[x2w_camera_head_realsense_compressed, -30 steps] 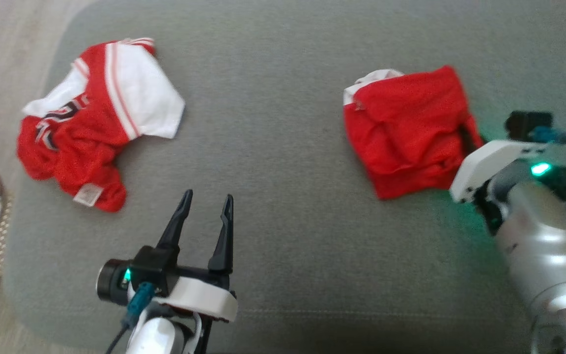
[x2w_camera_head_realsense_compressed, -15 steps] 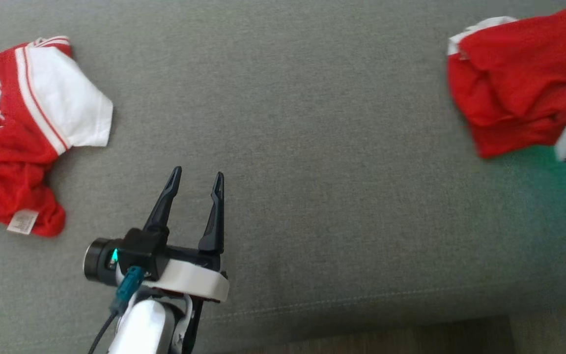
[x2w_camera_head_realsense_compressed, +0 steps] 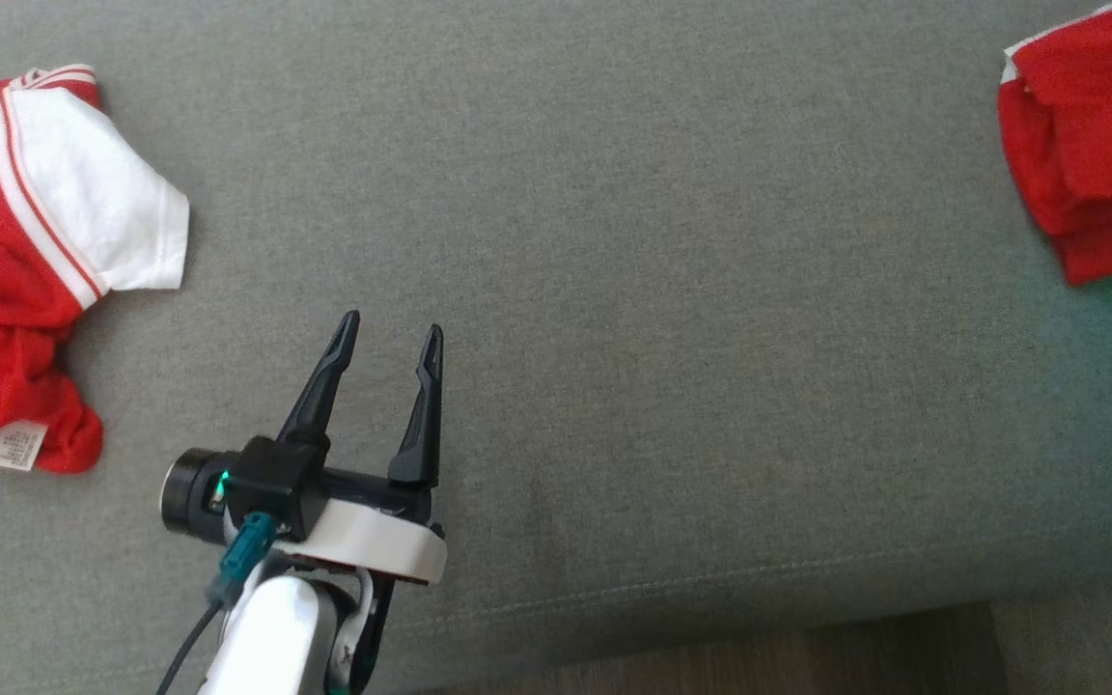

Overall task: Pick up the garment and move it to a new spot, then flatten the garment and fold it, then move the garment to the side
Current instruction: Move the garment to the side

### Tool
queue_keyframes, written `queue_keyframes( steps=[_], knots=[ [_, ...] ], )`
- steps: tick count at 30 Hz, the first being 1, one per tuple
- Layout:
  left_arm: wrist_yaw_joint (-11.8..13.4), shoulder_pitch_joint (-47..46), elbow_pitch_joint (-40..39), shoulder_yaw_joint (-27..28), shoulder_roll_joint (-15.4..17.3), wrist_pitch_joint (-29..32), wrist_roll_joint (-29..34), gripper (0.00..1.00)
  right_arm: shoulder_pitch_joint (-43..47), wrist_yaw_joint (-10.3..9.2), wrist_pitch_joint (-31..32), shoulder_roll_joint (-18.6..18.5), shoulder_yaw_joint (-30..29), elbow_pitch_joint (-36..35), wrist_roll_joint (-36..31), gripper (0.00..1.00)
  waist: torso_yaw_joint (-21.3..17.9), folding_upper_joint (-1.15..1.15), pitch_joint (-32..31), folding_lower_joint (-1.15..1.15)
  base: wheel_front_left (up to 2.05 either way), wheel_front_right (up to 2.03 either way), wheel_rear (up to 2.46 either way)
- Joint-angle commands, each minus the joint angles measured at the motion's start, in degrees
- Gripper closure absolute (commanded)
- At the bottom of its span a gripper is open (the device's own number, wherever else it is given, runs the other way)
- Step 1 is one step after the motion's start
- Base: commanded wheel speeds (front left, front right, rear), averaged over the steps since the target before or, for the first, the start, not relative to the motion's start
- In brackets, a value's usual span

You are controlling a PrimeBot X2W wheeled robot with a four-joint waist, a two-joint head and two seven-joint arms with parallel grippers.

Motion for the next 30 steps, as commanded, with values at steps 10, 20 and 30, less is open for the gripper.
queue_keyframes(
  steps=[10,20,30],
  knots=[
    [1.47,0.68,-1.90,2.06,0.19,-0.31,-1.25,0.00,5.31,-0.02,-3.06,12.71,4.67,-14.08,-7.37,0.00,1.18,0.00,-5.21,0.00,0.00,0.00,0.00],
    [5.41,2.63,-2.06,2.77,0.19,-0.31,-5.16,0.00,17.99,-0.02,-3.65,13.73,29.61,-22.15,25.43,0.00,5.54,0.00,-10.88,0.00,0.00,0.00,0.00],
    [8.44,5.20,-4.62,3.72,0.19,-0.31,-5.41,0.00,36.97,-0.02,-3.67,13.74,32.07,-42.42,33.54,0.00,9.84,0.00,-14.30,0.00,0.00,0.00,0.00]
  ],
)
